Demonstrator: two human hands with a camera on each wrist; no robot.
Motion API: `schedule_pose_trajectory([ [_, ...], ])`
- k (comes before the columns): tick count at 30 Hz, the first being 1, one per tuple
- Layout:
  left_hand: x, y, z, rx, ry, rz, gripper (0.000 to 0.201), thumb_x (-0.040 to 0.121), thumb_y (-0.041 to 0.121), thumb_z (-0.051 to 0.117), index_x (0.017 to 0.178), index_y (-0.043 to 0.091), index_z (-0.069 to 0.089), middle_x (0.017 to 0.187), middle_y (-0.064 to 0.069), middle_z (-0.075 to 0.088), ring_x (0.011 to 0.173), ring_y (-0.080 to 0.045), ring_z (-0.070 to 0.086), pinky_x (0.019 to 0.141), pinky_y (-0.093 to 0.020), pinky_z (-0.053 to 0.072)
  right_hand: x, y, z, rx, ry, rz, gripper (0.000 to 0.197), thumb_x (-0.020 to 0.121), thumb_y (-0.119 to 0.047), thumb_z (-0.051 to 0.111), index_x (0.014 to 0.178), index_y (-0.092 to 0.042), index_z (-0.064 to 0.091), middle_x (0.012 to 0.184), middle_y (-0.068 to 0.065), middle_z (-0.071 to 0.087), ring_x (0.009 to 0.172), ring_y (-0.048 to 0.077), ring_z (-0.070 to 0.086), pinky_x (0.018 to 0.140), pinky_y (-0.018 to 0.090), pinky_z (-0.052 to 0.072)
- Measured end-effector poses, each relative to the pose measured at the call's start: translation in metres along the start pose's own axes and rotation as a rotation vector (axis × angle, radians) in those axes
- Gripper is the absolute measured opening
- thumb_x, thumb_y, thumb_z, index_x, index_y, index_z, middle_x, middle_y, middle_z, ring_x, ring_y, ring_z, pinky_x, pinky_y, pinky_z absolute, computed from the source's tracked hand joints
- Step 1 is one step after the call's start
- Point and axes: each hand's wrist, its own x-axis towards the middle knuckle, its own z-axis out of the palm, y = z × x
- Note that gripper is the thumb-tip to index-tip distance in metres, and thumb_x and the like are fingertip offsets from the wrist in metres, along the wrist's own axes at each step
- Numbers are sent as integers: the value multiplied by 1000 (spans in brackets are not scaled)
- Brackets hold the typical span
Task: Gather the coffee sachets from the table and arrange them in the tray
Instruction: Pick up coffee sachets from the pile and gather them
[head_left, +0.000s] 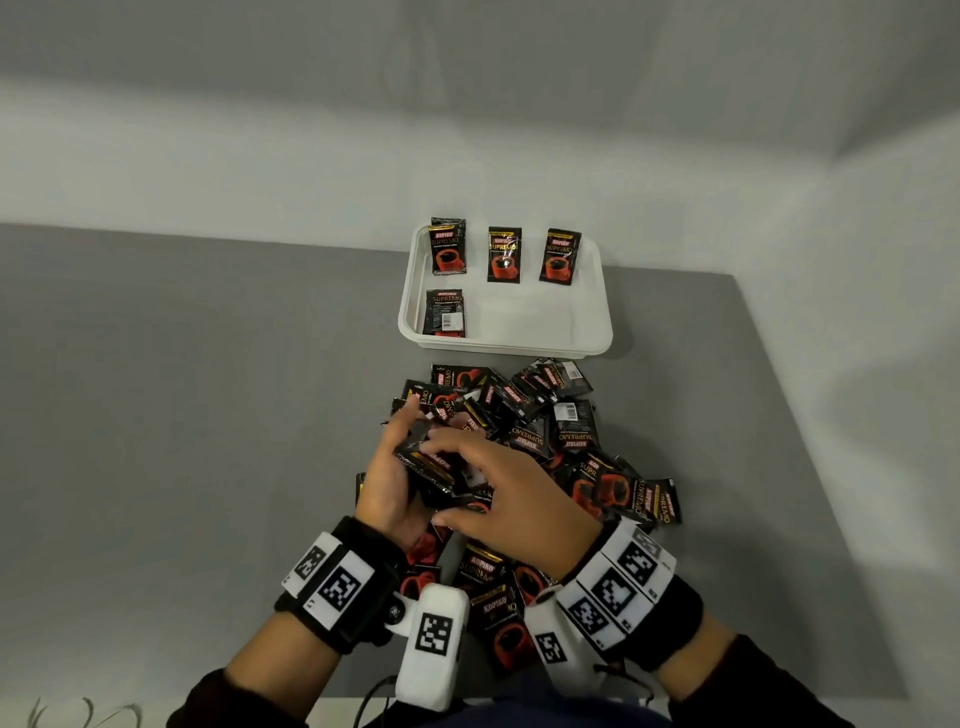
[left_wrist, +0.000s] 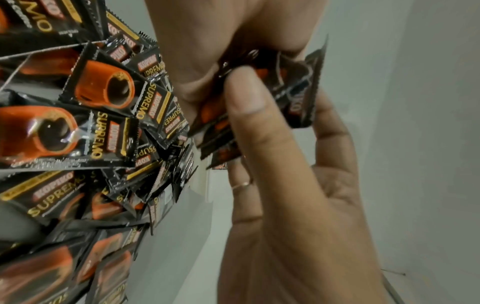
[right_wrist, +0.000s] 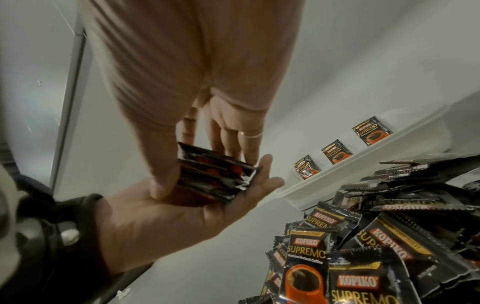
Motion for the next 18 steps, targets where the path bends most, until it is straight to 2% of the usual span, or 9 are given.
schedule_pose_trajectory([
  [2, 0, -2, 0, -12, -12, -18, 38, 83, 50, 54, 78, 18, 72, 100, -12, 70, 98, -27, 67, 77, -39, 55, -1, 1, -2, 7, -2, -15, 49, 73, -21, 75, 116, -33, 53, 131, -22, 47, 117, -21, 36, 95, -1, 30],
  [5, -1, 1, -2, -21, -27, -9, 29, 79, 46, 59, 88, 18, 64, 84, -10, 72, 82, -24, 71, 64, -36, 56, -5, 2, -7, 15, -20, 9, 42, 72, -25, 78, 106, -33, 54, 129, -16, 47, 120, -9, 42, 102, 17, 39],
  [6, -2, 1, -2, 5, -38, -20, 31, 78, 45, 60, 95, 19, 63, 83, -9, 72, 80, -24, 71, 62, -36, 56, -6, 3, -8, -6, -41, 10, 47, 72, -28, 77, 112, -36, 53, 128, -16, 44, 120, -8, 42, 102, 18, 39],
  [8, -2, -1, -5, 43, -51, -54, 37, 77, 43, 60, 106, 20, 62, 86, -9, 73, 83, -25, 71, 63, -37, 56, -7, 2, -9, -28, -84, -2, 59, 76, -32, 75, 127, -42, 47, 129, -16, 39, 119, -8, 40, 101, 8, 34],
  [10, -2, -2, -7, 37, -40, -35, 36, 78, 38, 59, 107, 17, 63, 82, -8, 72, 79, -23, 71, 62, -36, 57, -8, 2, -7, -19, -83, -25, 57, 79, -28, 72, 130, -37, 50, 128, -12, 42, 119, -7, 40, 100, 5, 31],
  [13, 0, 0, -12, 49, -7, 0, 25, 77, 36, 58, 85, 20, 75, 76, -5, 72, 72, -21, 71, 60, -33, 56, -10, 1, -4, -5, 20, -41, 40, 81, -18, 70, 120, -25, 61, 124, -9, 56, 118, -10, 44, 99, 5, 32],
  [15, 0, 2, -14, 70, 22, 4, 27, 78, 39, 57, 67, 24, 76, 72, -1, 71, 67, -18, 69, 63, -34, 54, -11, 1, -5, 27, 115, 2, 29, 83, -14, 67, 112, -22, 64, 115, -11, 64, 111, -6, 54, 96, 9, 40],
  [17, 1, 4, -18, 75, 43, 17, 36, 86, 40, 50, 67, 24, 75, 69, 1, 71, 63, -16, 69, 63, -33, 53, -11, 4, -8, 59, 254, 80, 18, 86, -17, 64, 103, -23, 61, 104, -13, 67, 100, 0, 62, 89, 17, 48],
  [18, 2, 6, -19, 65, 54, 35, 33, 89, 40, 49, 78, 22, 74, 72, 0, 71, 66, -17, 70, 62, -34, 56, -9, 6, -11, 75, 344, 123, 16, 86, -18, 63, 101, -25, 59, 101, -12, 68, 96, 1, 64, 84, 18, 51],
])
